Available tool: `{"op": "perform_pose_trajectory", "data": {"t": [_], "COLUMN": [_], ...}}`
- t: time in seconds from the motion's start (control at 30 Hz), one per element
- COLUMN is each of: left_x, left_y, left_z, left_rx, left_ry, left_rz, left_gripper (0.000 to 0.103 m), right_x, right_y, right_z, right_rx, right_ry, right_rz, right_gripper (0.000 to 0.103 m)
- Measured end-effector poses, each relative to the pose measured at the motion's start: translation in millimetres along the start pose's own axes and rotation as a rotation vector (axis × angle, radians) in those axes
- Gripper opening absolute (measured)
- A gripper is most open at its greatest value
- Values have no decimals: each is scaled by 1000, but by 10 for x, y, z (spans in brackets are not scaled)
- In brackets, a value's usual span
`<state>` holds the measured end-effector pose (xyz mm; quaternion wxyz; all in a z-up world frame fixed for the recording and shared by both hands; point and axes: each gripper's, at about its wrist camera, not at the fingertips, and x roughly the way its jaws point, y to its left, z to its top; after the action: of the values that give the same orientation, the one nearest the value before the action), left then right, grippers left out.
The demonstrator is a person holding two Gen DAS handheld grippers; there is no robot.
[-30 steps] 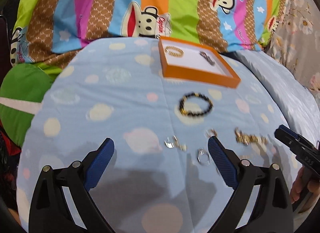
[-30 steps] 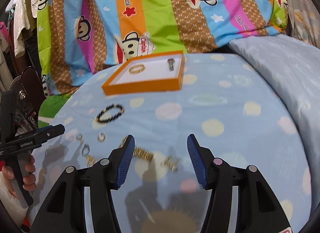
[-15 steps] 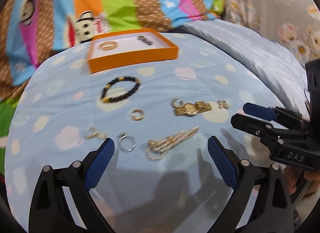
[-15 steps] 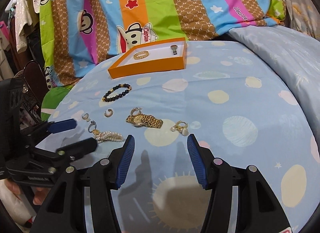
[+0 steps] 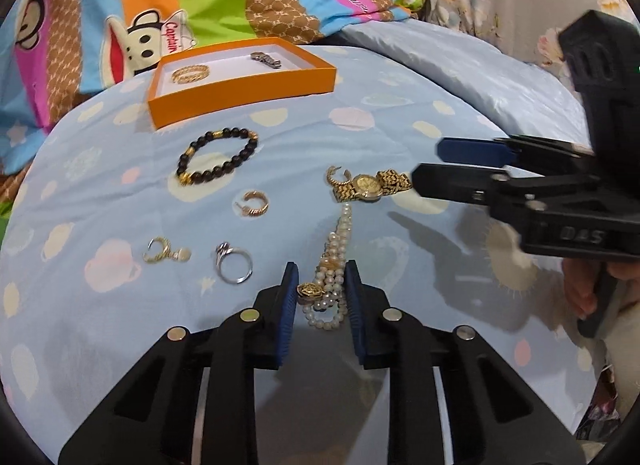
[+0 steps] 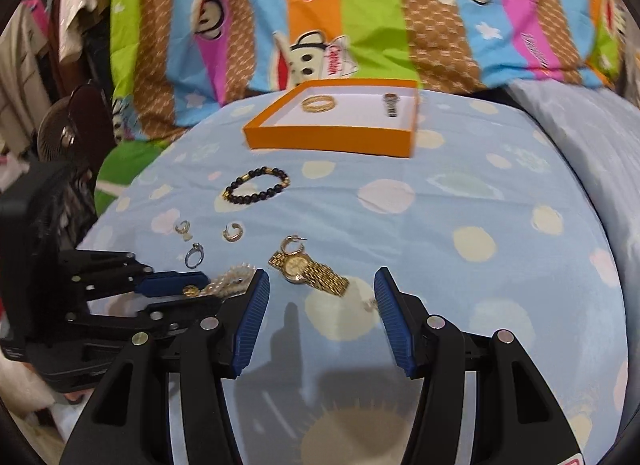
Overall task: Organize jewelry
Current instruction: 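Grasp the pearl bracelet with the left tool, then grasp the gold watch by its band with the right tool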
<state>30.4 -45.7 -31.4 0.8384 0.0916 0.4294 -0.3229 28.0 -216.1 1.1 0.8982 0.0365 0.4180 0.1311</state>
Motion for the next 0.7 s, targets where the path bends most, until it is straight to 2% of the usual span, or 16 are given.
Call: {"op": "perform_pose_trajectory", "data": {"t": [0.17, 0.2, 0.27, 0.47, 0.53, 0.7], "left_x": [-109, -130, -161, -189, -191, -206], "left_y": [28, 40, 70, 114, 131, 148], "left_z": [-119, -142, -172, -202, -203, -217], "left_rx": [-37, -44, -59, -84, -93, -107], "left_ry": [-9, -11, -12, -12, -13, -15], "left_rz": [3, 7, 10, -2, -1, -3], "left_gripper": [23, 23, 23, 23, 23, 23], "right_x": [294, 340, 350, 350, 319, 203], "right_y": [30, 38, 79, 168, 213, 299], "right_z": [82, 74, 55, 32, 10, -116], "right_rx": [-43, -48, -62, -96, -101, -88], "right_ry": [74, 87, 86, 103, 120, 128], "right_rz": [26, 28, 22, 20, 39, 49], "right_gripper": [54, 52, 51, 29, 15, 12]}}
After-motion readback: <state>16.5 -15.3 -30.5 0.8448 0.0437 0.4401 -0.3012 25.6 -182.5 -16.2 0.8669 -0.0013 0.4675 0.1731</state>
